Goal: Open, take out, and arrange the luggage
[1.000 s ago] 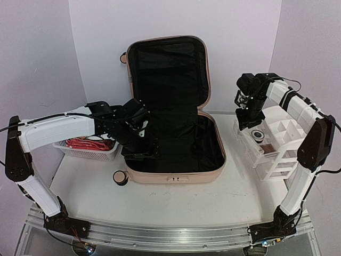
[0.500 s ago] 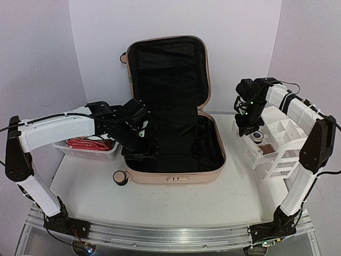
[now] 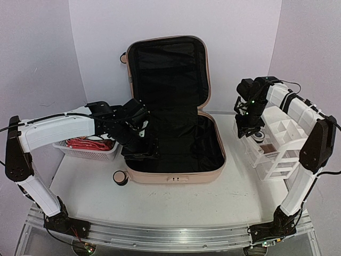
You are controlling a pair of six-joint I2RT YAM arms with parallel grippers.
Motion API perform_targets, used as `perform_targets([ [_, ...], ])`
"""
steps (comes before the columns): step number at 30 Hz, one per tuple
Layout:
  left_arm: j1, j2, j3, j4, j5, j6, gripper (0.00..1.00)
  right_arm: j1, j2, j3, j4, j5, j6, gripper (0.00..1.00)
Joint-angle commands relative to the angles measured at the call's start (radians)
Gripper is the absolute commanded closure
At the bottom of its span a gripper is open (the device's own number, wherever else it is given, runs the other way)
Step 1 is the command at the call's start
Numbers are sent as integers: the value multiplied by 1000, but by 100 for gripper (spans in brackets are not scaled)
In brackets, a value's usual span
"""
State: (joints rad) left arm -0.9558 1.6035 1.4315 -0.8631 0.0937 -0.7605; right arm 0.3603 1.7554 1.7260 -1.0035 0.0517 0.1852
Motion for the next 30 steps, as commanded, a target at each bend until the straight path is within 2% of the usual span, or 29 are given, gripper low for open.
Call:
perform_targets([
  [1, -4, -17, 13, 21, -5, 7, 26, -3, -23, 7, -98, 18, 12, 67],
  [6, -4, -13, 16, 20, 0, 12, 26, -4, -23, -30, -106, 61, 22, 66],
  [10, -4, -18, 11, 21, -3, 9, 26, -3, -23, -41, -99, 54, 30, 72],
  [15, -5, -17, 10, 21, -3, 7, 26, -3, -7, -47, -90, 39, 56, 74],
  [21, -4, -26, -2, 21, -9, -1, 26, -3, 9, -37, -78, 25, 90, 83],
  [25, -4, -28, -5, 23, -11, -2, 26, -3, 15, -22, -76, 30, 124, 97],
  [30, -5, -32, -8, 24, -16, -3, 26, -3, 15, 3, -72, 42, 163, 100],
])
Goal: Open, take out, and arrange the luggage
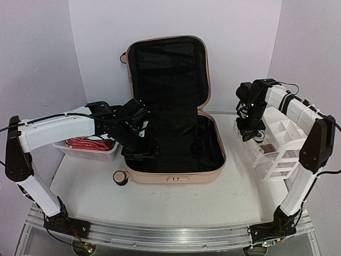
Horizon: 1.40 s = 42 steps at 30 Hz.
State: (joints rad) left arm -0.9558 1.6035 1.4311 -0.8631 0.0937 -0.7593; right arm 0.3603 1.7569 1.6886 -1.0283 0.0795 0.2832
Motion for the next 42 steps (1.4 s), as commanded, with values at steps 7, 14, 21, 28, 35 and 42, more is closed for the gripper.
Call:
perform_targets([
  [7, -4, -36, -9, 26, -18, -9, 26, -3, 21, 96, -61, 32, 158, 100],
  [14, -6, -34, -12, 30, -22, -15, 26, -3, 54, 114, -83, 57, 178, 100],
  [21, -6, -38, -17, 29, -25, -21, 26, -38, 51, 103, -95, 162, 87, 100],
  [28, -6, -28, -9, 30, -21, -23, 26, -74, 44, 87, -102, 251, 22, 100],
  [35, -5, -28, -9, 31, -20, -23, 26, -105, 38, 67, -102, 382, -66, 74],
  [42, -6, -21, -6, 31, -17, -23, 26, -106, 28, 135, -96, 284, -98, 65],
])
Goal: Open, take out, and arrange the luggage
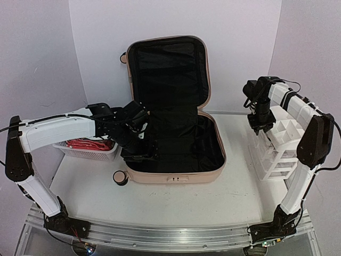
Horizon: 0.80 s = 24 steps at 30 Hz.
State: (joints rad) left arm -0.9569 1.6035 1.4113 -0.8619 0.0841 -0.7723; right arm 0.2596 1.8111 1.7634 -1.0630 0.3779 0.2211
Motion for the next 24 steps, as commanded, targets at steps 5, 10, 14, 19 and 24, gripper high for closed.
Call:
perform_targets([
  [5, -5, -8, 23, 31, -1, -7, 26, 17, -64, 102, -31, -178, -49, 78],
  [10, -11, 8, 34, 33, 3, -5, 26, 32, -49, 51, -22, -236, -54, 100],
  [14, -12, 9, 33, 33, 3, -4, 26, 31, -49, -12, -9, -229, -37, 100],
  [19, -14, 4, 25, 34, 2, -13, 26, 32, -39, -71, -15, -29, -13, 100],
  [24, -17, -3, 16, 34, -1, -20, 26, 10, -39, -102, -21, 116, 14, 100],
])
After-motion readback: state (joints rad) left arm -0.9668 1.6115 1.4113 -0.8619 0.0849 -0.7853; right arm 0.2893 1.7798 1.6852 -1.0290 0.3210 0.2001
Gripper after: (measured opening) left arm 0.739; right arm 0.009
